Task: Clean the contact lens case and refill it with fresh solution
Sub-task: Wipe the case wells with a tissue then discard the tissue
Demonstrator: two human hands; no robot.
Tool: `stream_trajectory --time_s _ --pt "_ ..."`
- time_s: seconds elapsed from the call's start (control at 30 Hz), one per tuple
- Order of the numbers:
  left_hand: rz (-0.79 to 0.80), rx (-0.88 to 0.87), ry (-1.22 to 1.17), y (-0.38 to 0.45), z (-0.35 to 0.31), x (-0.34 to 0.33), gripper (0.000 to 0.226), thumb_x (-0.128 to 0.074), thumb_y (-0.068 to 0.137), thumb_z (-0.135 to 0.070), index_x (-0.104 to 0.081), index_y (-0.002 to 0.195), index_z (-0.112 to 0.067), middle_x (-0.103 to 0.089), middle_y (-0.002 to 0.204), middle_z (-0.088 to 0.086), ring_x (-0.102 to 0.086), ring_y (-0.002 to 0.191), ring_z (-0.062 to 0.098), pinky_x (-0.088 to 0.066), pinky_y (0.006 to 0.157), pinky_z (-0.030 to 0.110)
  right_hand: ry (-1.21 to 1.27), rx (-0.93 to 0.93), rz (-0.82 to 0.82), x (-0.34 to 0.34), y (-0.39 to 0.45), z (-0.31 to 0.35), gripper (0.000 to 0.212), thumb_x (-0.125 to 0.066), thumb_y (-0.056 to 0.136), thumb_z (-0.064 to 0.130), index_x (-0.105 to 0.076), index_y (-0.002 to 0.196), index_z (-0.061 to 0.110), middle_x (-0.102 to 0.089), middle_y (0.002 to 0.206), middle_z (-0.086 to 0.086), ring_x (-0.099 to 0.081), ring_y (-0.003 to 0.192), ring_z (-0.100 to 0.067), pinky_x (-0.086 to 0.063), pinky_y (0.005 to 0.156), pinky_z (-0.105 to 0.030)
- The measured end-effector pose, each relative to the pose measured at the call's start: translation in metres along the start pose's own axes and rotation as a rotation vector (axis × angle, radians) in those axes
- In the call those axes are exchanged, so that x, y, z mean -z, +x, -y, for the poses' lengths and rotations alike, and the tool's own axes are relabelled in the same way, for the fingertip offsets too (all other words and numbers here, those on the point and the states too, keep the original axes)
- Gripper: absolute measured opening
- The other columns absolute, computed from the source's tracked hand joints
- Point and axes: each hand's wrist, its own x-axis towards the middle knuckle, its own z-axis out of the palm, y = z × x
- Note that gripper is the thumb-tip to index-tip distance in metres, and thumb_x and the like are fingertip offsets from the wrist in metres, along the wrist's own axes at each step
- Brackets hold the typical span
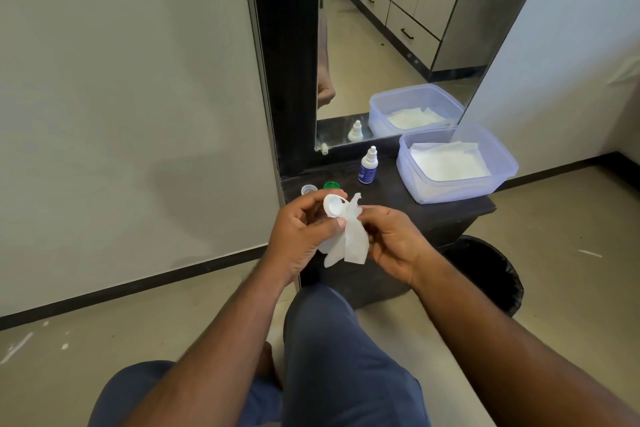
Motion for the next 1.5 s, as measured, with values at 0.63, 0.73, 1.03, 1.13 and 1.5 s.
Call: stream_trajectory --time_s 0.63,0.73,1.03,1.13,1.5 --pt "0.359 0.261 0.842 0.054 -0.046 -0.001 0.016 -0.067 0.08 -0.006 -0.077 0.089 -0.014 -0.073 0.088 0.002 -0.064 0.077 0.01 -0.055 0.076 0.03 -0.982 0.622 -0.297 -0.004 -0.015 0.0 0.02 -0.069 0.084 0.022 -0.073 0.101 0.012 -0.071 0.095 0.0 -0.063 0.08 -0.007 -0.054 0.079 -0.026" --pt "0.395 0.297 0.786 0.053 -0.046 0.0 0.012 -0.064 0.082 -0.004 -0.074 0.084 -0.009 -0.073 0.077 0.011 -0.06 0.054 0.01 -0.055 0.063 0.028 -0.94 0.636 -0.275 -0.001 -0.016 0.0 0.018 -0.069 0.085 0.02 -0.073 0.101 0.014 -0.07 0.091 0.005 -0.063 0.078 -0.004 -0.051 0.075 -0.015" --pt "0.325 0.393 0.518 0.054 -0.044 0.011 0.014 -0.064 0.087 -0.016 -0.072 0.087 -0.004 -0.072 0.078 0.015 -0.059 0.05 0.016 -0.046 0.044 0.024 -0.35 0.459 -0.255 0.003 -0.019 -0.01 0.014 -0.067 0.086 0.01 -0.07 0.095 0.019 -0.072 0.092 0.005 -0.068 0.079 -0.004 -0.054 0.066 -0.015" --pt "0.288 0.403 0.497 0.054 -0.039 0.007 0.008 -0.068 0.085 -0.01 -0.071 0.088 -0.003 -0.073 0.081 0.015 -0.067 0.059 0.018 -0.055 0.053 0.026 -0.275 0.434 -0.253 0.002 -0.02 -0.013 0.013 -0.066 0.086 0.009 -0.07 0.093 0.02 -0.072 0.094 0.006 -0.069 0.084 -0.007 -0.056 0.069 -0.018" --pt "-0.133 0.526 0.053 0.035 0.0 0.012 0.015 -0.073 0.076 0.006 -0.065 0.089 0.005 -0.07 0.08 0.019 -0.069 0.056 0.02 -0.06 0.056 0.03 -0.329 0.506 -0.364 0.011 -0.027 -0.02 0.012 -0.068 0.085 0.012 -0.07 0.093 0.022 -0.07 0.091 0.01 -0.067 0.081 -0.004 -0.053 0.062 -0.015"
